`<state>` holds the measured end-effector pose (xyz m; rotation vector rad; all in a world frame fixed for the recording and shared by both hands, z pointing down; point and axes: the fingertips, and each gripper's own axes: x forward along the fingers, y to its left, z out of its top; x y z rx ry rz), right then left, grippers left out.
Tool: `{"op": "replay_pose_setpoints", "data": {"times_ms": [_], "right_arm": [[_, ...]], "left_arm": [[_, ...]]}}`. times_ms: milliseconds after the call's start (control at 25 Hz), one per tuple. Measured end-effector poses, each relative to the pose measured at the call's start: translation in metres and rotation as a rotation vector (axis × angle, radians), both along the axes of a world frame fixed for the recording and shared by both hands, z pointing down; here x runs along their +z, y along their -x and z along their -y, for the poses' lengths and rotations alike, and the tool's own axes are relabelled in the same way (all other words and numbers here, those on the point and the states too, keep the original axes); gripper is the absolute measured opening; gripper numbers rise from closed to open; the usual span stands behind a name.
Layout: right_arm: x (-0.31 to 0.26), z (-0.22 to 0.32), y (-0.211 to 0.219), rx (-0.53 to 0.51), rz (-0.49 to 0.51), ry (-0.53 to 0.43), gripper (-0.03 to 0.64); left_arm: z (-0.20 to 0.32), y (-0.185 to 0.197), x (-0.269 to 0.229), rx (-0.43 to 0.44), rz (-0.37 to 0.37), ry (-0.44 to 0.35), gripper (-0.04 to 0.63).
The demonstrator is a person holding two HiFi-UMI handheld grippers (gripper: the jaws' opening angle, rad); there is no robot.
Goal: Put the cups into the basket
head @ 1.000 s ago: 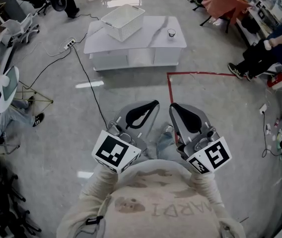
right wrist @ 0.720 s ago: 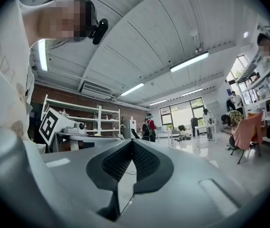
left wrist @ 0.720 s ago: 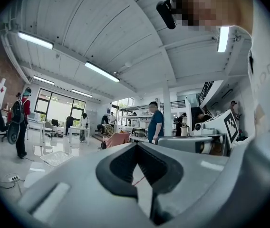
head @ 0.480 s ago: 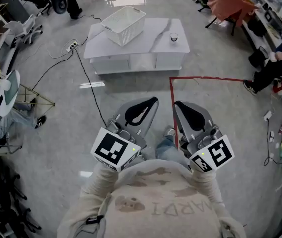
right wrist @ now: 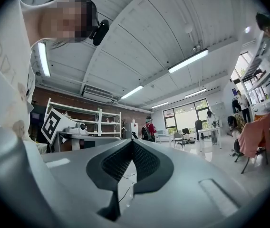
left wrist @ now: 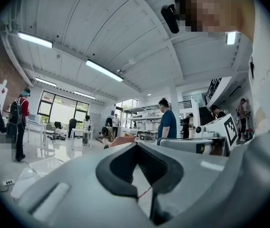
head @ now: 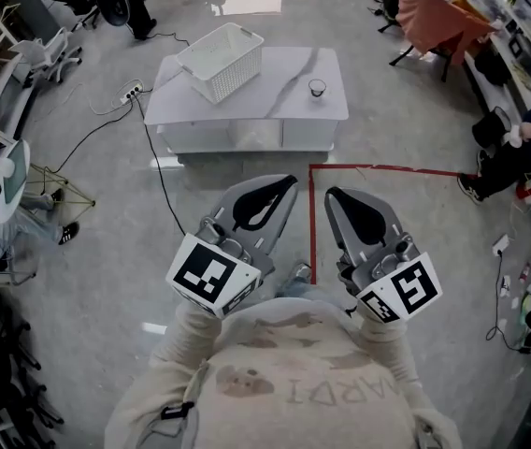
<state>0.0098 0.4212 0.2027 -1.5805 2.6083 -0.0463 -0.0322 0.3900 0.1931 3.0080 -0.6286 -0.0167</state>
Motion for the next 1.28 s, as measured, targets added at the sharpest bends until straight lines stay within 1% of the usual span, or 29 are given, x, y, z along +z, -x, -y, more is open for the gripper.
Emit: {"op": "replay_pose_setpoints", "data": {"times_ms": [120,280,520,720,840,1040,1280], "right_arm": [[0.0,0.007,-0.029,-0.011,0.002,-0.009,0.026],[0.003,0.016,-0.058,-0.011,0.026,-0.011,0.026],[0.011,0.039,-0.074,-0.024,0.043,0.002,0.026],[0.015,0.066,-0.087,-0.013,0.037,0.01,0.026],[0.017,0.091,-0.099,-0.006,0.038,0.014,0.026],[0.02,0.144,-0.116,0.005,0.038,0.029,0.026],[0.021,0.216,-0.128,0.019,0.04,0.039,0.026]], "left_arm": [[0.007,-0.027,-0.003,-0.003,-0.007,-0.024,0.0],[0.013,-0.055,0.0,-0.009,0.016,-0.017,0.0],[0.039,-0.076,0.004,-0.009,0.019,-0.019,0.0],[0.066,-0.092,0.013,0.011,0.027,0.006,0.0],[0.09,-0.105,0.015,0.029,0.025,-0.001,0.0],[0.145,-0.122,0.021,0.034,0.053,0.027,0.0],[0.218,-0.133,0.021,0.043,0.023,0.018,0.0]]}}
